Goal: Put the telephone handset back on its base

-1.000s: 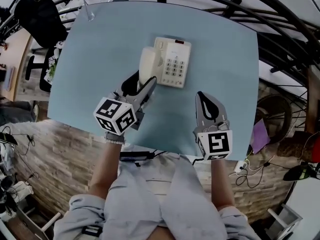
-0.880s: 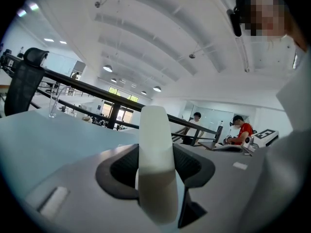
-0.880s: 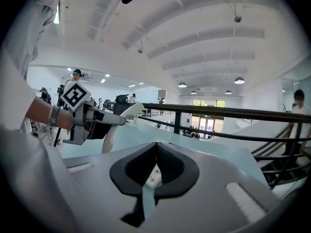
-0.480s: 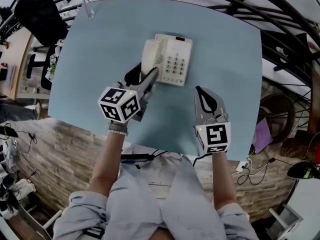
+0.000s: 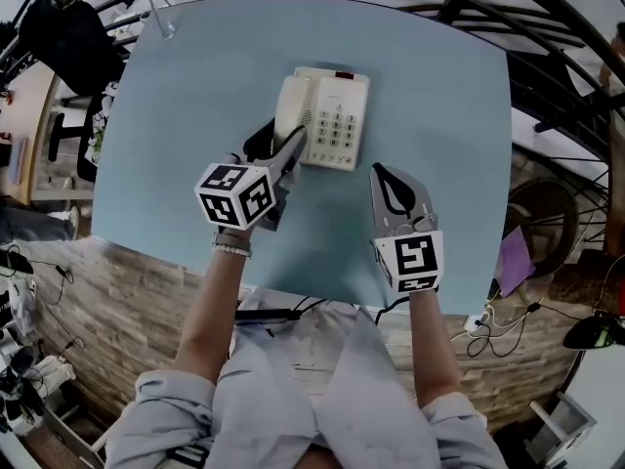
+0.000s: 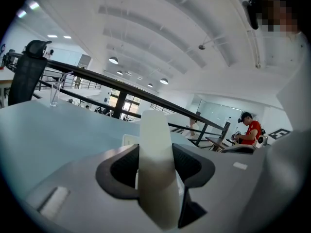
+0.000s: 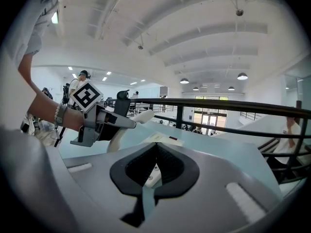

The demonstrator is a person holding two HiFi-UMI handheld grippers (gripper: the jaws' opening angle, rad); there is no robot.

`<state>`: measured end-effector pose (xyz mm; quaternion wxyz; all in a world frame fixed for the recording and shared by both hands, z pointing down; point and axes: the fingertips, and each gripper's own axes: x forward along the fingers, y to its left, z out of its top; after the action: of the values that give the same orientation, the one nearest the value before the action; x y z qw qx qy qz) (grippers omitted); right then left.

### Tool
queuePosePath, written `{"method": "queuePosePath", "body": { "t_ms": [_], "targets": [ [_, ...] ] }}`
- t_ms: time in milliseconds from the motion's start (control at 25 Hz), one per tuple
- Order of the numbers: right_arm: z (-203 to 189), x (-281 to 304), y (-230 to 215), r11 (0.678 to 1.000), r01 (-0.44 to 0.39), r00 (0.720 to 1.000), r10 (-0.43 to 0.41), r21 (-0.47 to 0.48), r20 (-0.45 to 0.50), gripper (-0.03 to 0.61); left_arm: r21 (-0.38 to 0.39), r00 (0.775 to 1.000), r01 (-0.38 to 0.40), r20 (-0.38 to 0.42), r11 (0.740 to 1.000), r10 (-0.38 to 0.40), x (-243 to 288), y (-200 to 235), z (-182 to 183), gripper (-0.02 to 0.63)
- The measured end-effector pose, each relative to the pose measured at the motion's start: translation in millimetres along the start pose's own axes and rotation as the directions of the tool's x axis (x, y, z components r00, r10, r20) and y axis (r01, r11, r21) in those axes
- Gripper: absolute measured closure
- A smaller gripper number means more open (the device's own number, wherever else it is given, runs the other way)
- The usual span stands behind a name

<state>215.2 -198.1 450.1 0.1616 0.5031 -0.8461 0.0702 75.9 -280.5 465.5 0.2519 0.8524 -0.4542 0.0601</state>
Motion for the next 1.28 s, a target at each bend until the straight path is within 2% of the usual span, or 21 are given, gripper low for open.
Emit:
{"method": "queuePosePath", "body": {
  "t_ms": [1280],
  "targets": [
    [-25.6,28.0,4.7,0.999,-0.041,0.997,0.042,0.009,-0.060,0.574,-0.055,0.985,-0.160,-0.073,0.986,0.155,58.8,54.9,-31.0,0.400]
  ]
}}
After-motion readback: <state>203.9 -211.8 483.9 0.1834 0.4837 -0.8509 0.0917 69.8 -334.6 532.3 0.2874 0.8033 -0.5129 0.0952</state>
